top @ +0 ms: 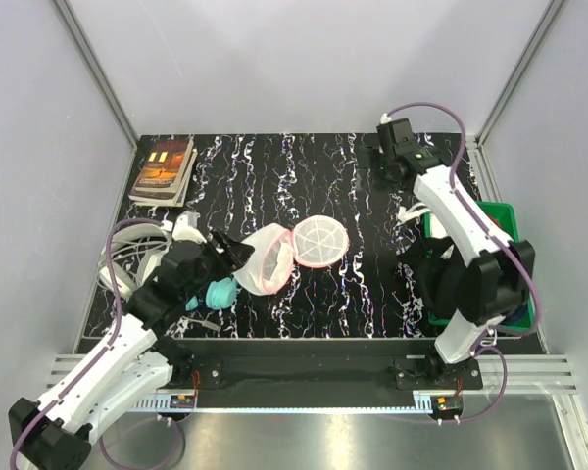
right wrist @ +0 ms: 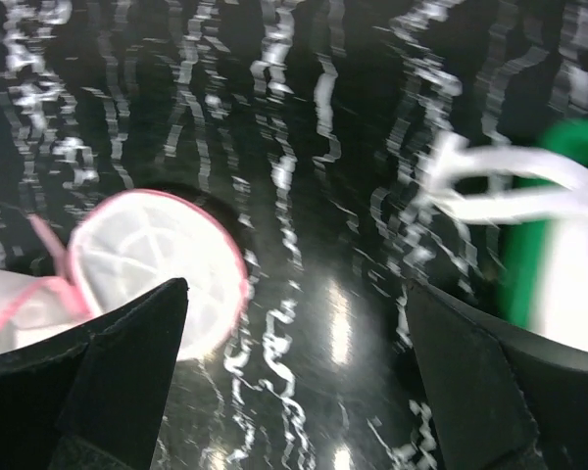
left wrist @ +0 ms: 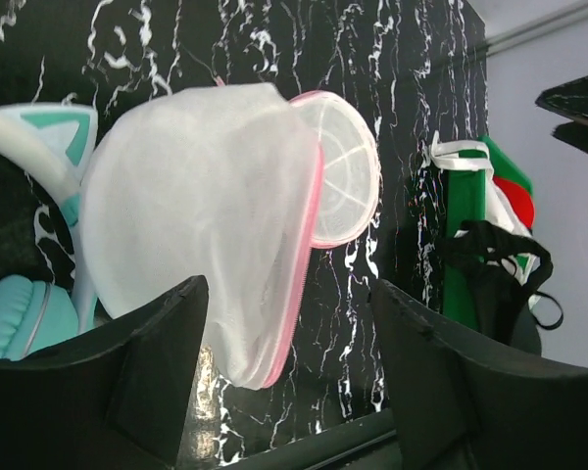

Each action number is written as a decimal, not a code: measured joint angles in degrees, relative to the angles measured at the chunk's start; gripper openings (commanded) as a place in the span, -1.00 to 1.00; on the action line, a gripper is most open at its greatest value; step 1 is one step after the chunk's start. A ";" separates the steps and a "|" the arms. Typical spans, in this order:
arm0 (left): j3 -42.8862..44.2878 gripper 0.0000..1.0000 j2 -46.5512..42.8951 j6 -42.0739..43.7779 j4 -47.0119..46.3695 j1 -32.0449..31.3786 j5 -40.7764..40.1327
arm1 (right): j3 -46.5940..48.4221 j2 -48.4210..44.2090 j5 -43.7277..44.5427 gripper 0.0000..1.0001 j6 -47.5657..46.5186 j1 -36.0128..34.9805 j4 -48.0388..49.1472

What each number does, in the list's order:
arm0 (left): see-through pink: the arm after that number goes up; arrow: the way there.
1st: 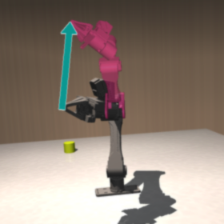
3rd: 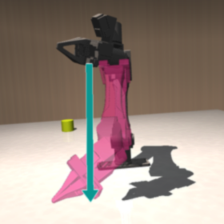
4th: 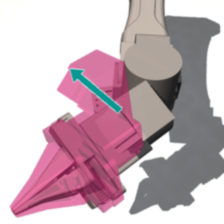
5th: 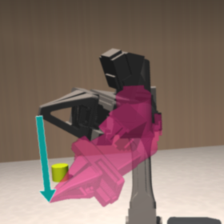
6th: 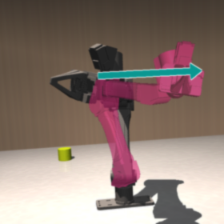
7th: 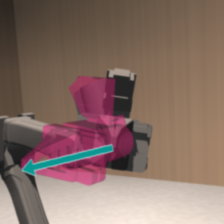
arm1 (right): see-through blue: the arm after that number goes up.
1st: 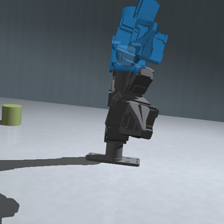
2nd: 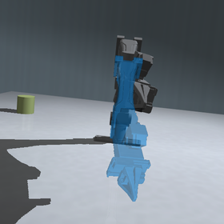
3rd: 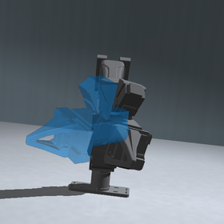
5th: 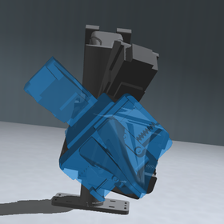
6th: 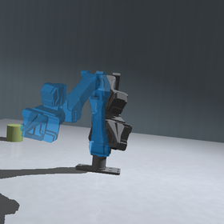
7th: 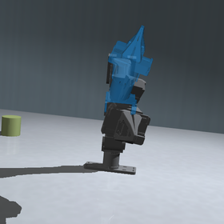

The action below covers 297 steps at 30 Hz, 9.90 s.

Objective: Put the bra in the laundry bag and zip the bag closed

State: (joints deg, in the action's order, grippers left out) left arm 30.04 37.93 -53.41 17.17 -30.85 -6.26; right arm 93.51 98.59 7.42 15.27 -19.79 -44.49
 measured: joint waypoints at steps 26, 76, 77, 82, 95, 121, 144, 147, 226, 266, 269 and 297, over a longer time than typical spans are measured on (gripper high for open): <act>13.42 0.29 12.85 10.58 -7.85 -6.34 17.40 | -37.97 -34.34 15.61 0.29 21.53 19.28 -11.74; 18.86 0.54 19.41 6.08 -13.66 -6.34 27.87 | 7.67 -20.83 -16.72 -1.00 13.05 10.73 -11.06; 18.86 0.54 19.30 5.90 -13.64 -6.34 27.67 | 5.73 -20.94 -15.85 -1.00 12.85 10.51 -9.77; 18.58 0.52 19.93 5.29 -13.57 -6.34 27.85 | -10.84 -25.51 -11.69 -1.00 12.37 10.08 -2.08; 24.61 0.28 45.94 3.82 -16.00 -12.00 31.89 | -41.88 -46.66 -8.09 -1.00 14.78 9.29 5.68; 45.55 0.01 74.99 7.37 -18.25 -18.80 30.64 | -49.83 -59.78 -8.79 -1.00 28.74 9.29 -10.75; 27.39 0.35 51.21 15.69 -12.52 -20.26 24.22 | -54.34 -32.83 -20.85 0.43 27.21 -0.96 0.66; 23.96 0.39 49.72 15.30 -12.09 -21.33 24.24 | -53.35 -32.74 -21.35 0.53 27.12 -0.96 1.42; 34.75 -1.00 60.59 24.59 -14.82 -10.67 43.78 | -40.17 -43.41 -37.05 0.85 5.11 11.98 -1.07; 34.95 -1.00 48.13 3.08 -32.28 -10.08 75.91 | -51.34 -49.86 -70.90 0.32 14.67 6.34 34.14; 34.95 -1.00 48.13 2.54 -32.70 -10.12 76.63 | -55.74 -51.01 -73.22 0.12 21.49 6.01 42.53; 38.34 0.98 37.90 24.55 -6.58 -7.87 59.39 | -59.04 -51.32 -76.65 -1.00 35.98 4.50 54.29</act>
State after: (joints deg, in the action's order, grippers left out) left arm 68.38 75.83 -28.86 10.59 -38.72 53.12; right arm 34.48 47.27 -69.23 51.24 -15.29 9.80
